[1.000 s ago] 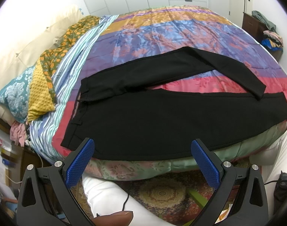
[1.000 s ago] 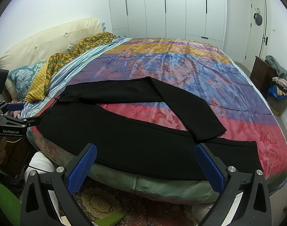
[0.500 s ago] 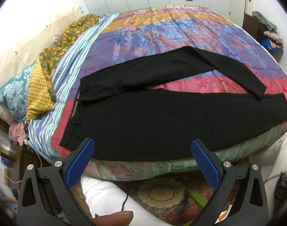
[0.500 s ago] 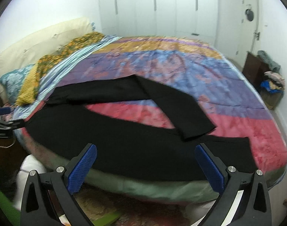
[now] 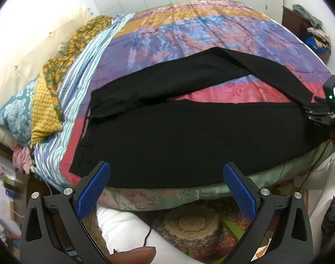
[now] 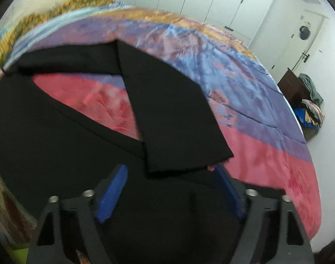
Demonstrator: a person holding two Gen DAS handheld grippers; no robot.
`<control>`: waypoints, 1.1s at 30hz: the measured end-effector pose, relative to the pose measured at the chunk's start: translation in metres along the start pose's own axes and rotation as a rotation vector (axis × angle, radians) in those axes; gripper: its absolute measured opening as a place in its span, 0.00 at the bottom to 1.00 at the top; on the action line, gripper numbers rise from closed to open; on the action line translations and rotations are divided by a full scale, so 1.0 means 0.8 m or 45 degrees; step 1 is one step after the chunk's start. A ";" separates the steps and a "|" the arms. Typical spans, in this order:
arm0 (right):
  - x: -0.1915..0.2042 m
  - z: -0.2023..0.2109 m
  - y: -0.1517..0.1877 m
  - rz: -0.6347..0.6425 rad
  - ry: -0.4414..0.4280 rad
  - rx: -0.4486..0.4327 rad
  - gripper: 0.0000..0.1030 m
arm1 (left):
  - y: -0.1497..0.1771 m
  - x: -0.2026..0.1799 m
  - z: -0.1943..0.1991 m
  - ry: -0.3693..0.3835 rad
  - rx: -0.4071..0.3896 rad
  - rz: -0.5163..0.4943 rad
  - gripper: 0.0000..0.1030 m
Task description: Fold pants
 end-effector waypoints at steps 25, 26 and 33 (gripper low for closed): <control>0.026 -0.108 -0.229 -0.233 -0.354 -0.031 0.64 | -0.011 0.003 -0.076 0.019 0.134 0.008 0.99; 0.086 -0.098 -0.243 -0.198 -0.506 -0.042 0.64 | -0.013 0.004 -0.077 0.016 0.132 0.015 0.99; 0.395 -0.052 -0.298 -0.015 -1.245 0.136 0.66 | -0.012 0.018 -0.094 -0.021 0.192 0.048 0.99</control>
Point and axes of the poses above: each gripper's, at about its wrist camera, not at the fingertips, and z roughly against the way its jaws point, x to its left, y to its underside, the point moved 8 cm from there along -z, roughly the way its jaws point, and after that the axes turned 7 degrees about y, right-handed, at the moved point
